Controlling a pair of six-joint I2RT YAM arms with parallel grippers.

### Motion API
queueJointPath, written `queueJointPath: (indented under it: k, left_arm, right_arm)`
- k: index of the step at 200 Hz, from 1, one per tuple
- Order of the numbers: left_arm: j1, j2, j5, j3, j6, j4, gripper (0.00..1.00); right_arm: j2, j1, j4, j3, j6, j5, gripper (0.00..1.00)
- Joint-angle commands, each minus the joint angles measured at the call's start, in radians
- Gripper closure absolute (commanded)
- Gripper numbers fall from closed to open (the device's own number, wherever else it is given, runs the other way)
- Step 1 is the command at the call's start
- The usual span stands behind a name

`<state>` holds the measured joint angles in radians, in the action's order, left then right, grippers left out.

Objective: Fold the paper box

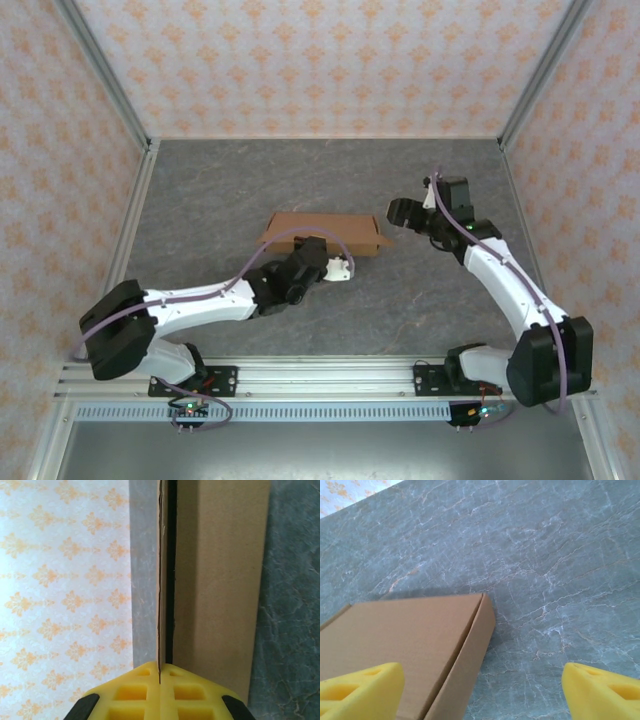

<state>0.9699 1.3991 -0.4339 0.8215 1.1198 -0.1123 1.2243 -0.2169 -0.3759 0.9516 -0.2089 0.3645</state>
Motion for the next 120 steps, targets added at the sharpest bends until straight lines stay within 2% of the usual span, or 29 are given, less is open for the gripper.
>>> queueJointPath:
  k: [1, 24, 66, 120]
  left_arm:
    - [0.002, -0.044, -0.003, 0.083, -0.08, 0.218, 1.0]
    - [-0.016, -0.066, 0.03, 0.158, -0.139, 0.339, 1.0]
    - [-0.069, -0.066, 0.167, 0.343, -0.254, 0.615, 1.0]
    - [-0.149, -0.022, 0.264, 0.543, -0.329, 0.934, 1.0]
  right_arm:
    - [-0.035, 0.007, -0.053, 0.068, -0.004, -0.056, 0.17]
    - [-0.048, 0.006, -0.098, 0.119, 0.012, -0.083, 0.17]
    - [-0.082, 0.006, -0.181, 0.206, 0.054, -0.146, 0.17]
    - [-0.08, 0.006, -0.238, 0.25, 0.097, -0.052, 0.2]
